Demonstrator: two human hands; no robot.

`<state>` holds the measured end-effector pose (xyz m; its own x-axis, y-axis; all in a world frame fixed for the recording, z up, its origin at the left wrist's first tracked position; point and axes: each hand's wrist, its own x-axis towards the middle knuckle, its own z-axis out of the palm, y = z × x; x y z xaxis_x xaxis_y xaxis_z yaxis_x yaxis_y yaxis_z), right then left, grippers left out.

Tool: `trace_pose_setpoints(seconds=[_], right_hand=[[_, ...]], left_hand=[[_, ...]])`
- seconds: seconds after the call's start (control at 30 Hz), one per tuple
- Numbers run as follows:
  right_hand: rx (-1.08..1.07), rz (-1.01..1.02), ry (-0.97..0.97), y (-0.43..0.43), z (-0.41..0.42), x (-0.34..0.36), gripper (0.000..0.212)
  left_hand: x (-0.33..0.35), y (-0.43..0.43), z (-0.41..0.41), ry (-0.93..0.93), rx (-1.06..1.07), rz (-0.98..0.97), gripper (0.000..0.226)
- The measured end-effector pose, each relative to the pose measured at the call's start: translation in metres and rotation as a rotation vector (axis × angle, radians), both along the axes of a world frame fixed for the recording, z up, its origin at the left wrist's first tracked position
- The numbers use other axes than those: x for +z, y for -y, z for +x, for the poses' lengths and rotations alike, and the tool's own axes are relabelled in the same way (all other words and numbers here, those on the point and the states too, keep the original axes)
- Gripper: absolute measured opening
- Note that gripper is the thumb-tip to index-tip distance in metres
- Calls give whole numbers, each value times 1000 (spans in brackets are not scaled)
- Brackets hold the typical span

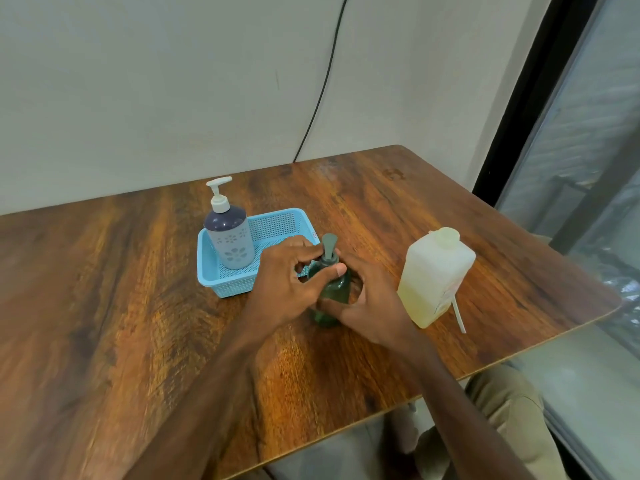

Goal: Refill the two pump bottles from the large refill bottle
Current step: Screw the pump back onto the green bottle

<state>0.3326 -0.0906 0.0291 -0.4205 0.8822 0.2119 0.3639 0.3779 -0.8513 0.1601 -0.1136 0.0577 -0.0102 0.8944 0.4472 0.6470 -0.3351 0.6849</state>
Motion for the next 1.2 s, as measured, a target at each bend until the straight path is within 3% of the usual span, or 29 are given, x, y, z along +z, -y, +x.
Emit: trace_pose_setpoints(seconds=[0.17,0.3,0.37,0.43,0.53,0.67,0.8,0.93,1.1,1.2], right_hand=[[18,-35,8,-5,2,3,83],[35,-18,8,-4,4,5,76],[25,3,26,-3,4,3,66],[-11,18,27,-1,3,1,66],[-23,-19,9,-2,1,-1,78],[3,5,-7,-1,1,1,79],[18,25,-27,-3,1,0,77],[30,-23,-26,-7,2,0,80],[7,36,33,0,4,-4,74],[-70,52,17,6,4,-2,68]], left_hand=[[11,-14,-16,-49,-190,-56,35],[5,-2,-5,-166,-70,-10,61],[3,11,7,-47,31,-17,73],[4,15,17,97,85,36,60],[9,17,25,127,103,122,24],[8,15,20,107,94,94,35],[12,7,6,212,-126,4,27],[11,-1,-6,319,-271,-137,33],[3,8,-5,210,-127,-128,56],[1,18,-17,220,-1,-24,39]])
